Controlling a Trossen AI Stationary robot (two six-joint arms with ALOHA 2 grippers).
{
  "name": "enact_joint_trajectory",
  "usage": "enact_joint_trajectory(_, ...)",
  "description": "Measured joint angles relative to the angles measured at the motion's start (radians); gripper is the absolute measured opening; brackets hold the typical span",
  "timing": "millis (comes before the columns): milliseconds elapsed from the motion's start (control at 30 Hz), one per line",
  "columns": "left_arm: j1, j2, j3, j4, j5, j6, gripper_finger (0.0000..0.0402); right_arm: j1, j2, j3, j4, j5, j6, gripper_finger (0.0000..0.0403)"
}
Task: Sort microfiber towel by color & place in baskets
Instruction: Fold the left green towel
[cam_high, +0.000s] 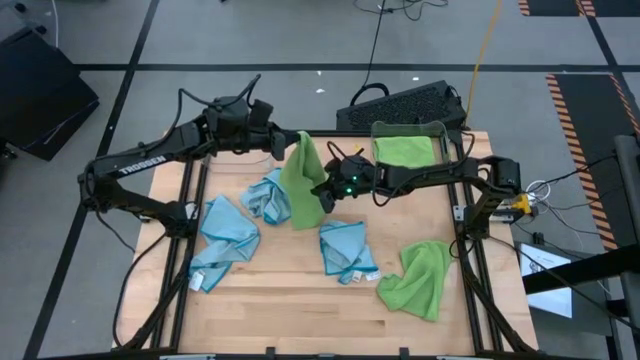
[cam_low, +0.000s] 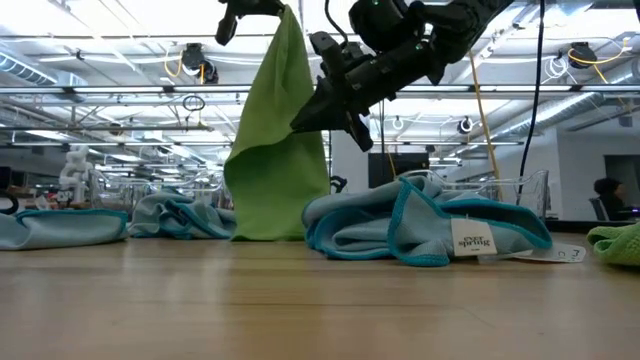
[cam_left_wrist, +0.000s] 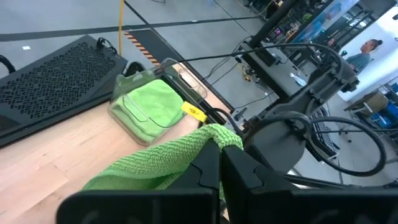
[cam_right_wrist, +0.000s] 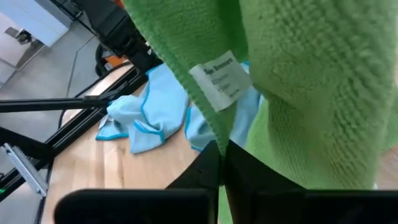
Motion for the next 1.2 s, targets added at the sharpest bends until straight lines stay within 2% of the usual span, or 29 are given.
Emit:
enact_joint_trajectory(133, 0.027, 0.0, 0.0, -0.004, 0.007, 0.015, 0.0005, -0.008, -0.018, 0.0, 0.001, -0.07, -0.008, 0.0003)
enact_joint_trajectory(233, 0.055, 0.0, 0.0, -0.004, 0.03, 0.027, 0.0003, -0.009, -0.066, 0.0, -0.038, -0.074, -0.025, 0.0002)
enact_joint_trajectory(333, 0.084, 0.0, 0.0, -0.004, 0.065, 0.044, 0.0004, -0.021, -0.136, 0.0, -0.112, -0.063, -0.051, 0.0001)
enact_joint_trajectory(467, 0.107, 0.0, 0.0, -0.005, 0.125, 0.091, 0.0007, -0.046, -0.247, 0.0, -0.222, 0.012, -0.088, 0.0001)
enact_joint_trajectory(767, 0.14, 0.0, -0.001, 0.039, 0.155, 0.138, 0.0005, -0.205, -0.442, 0.0, -0.271, 0.029, -0.104, 0.0001)
enact_joint_trajectory(1000, 0.128, -0.009, -0.001, 0.208, 0.144, 0.12, 0.0007, -0.341, -0.471, 0.073, -0.25, -0.057, -0.111, 0.0)
enact_joint_trajectory(1200, 0.119, -0.008, -0.001, 0.205, 0.11, 0.116, 0.0007, -0.444, -0.442, 0.207, -0.28, -0.172, -0.154, 0.0)
